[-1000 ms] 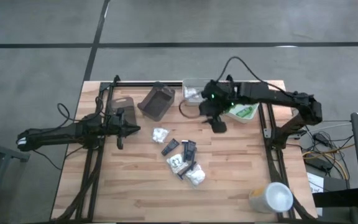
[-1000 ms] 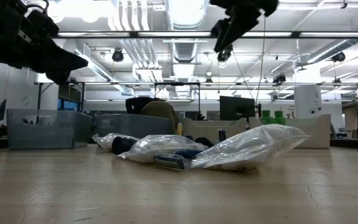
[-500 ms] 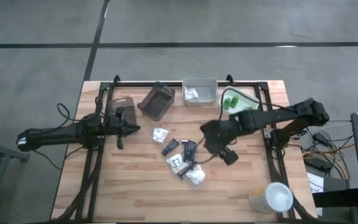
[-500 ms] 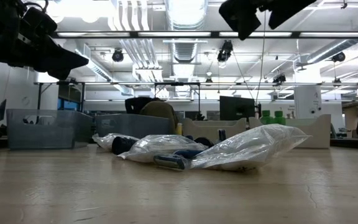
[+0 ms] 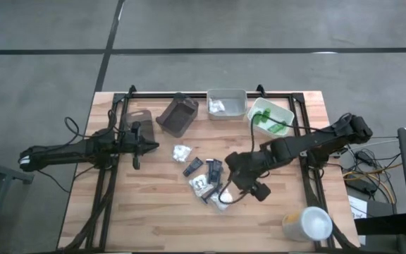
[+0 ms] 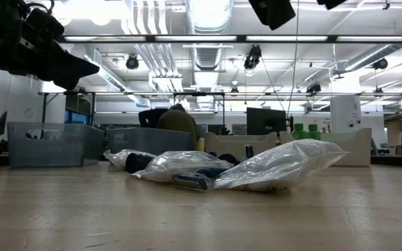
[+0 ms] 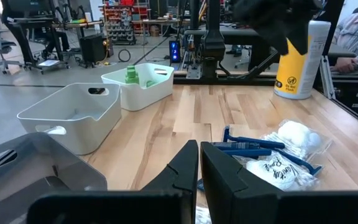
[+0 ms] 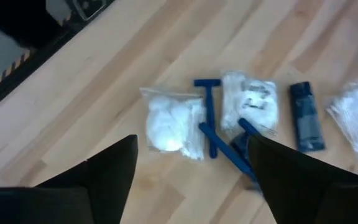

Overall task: Pick & Place Travel size toiletries
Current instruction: Put the bottom cotton pack into the gray bin

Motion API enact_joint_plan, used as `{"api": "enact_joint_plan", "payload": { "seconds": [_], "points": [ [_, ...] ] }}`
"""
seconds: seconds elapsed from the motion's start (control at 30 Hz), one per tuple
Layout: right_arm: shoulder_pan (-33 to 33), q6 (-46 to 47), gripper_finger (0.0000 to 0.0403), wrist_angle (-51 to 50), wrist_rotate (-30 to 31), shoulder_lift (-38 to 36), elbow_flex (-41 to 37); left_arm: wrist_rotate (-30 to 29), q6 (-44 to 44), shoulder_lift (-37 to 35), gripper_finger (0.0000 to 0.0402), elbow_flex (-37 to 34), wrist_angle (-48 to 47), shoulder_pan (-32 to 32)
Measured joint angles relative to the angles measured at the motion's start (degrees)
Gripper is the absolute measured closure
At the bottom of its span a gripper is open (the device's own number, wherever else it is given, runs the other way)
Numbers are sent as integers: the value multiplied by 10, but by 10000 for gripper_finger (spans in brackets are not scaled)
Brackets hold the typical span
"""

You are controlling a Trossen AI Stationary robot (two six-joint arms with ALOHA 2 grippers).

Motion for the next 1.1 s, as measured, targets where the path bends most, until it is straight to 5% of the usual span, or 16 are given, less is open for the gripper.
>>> {"api": "enact_joint_plan", "payload": {
  "seconds": [0.4, 1.1],
  "points": [
    [63, 14, 122, 54, 2, 103, 15, 0, 0, 2, 378, 0, -6, 0],
    [56, -3, 200, 59, 36, 263, 38, 0, 0, 3, 378, 0, -7, 0]
  ]
}}
